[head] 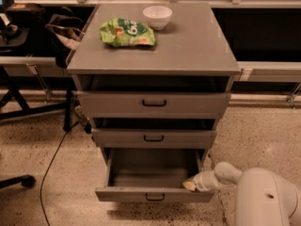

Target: Open bottom drawer

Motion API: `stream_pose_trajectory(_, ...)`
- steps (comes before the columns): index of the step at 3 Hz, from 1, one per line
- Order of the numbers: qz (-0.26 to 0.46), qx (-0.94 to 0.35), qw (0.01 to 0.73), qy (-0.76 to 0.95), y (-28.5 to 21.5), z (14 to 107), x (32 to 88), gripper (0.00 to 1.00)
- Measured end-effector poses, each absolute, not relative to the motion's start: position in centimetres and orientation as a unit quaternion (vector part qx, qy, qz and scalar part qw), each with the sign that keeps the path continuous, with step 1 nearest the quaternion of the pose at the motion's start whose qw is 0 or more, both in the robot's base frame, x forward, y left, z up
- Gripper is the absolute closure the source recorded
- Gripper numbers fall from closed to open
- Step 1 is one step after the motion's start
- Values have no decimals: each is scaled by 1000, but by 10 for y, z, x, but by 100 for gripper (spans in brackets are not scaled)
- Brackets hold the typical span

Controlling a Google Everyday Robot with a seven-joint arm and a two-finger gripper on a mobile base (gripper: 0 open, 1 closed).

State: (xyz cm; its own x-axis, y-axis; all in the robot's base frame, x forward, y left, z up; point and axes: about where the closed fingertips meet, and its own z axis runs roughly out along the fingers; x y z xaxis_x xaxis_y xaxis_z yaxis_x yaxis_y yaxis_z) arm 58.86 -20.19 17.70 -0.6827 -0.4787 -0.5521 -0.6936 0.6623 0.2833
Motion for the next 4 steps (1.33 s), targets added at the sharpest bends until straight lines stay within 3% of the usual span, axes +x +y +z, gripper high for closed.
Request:
stream_pose_trajectory(3,270,-328,229,876,-204,178,563,100)
stream_pose_trajectory(4,303,-322,242,864,-202,179,526,100)
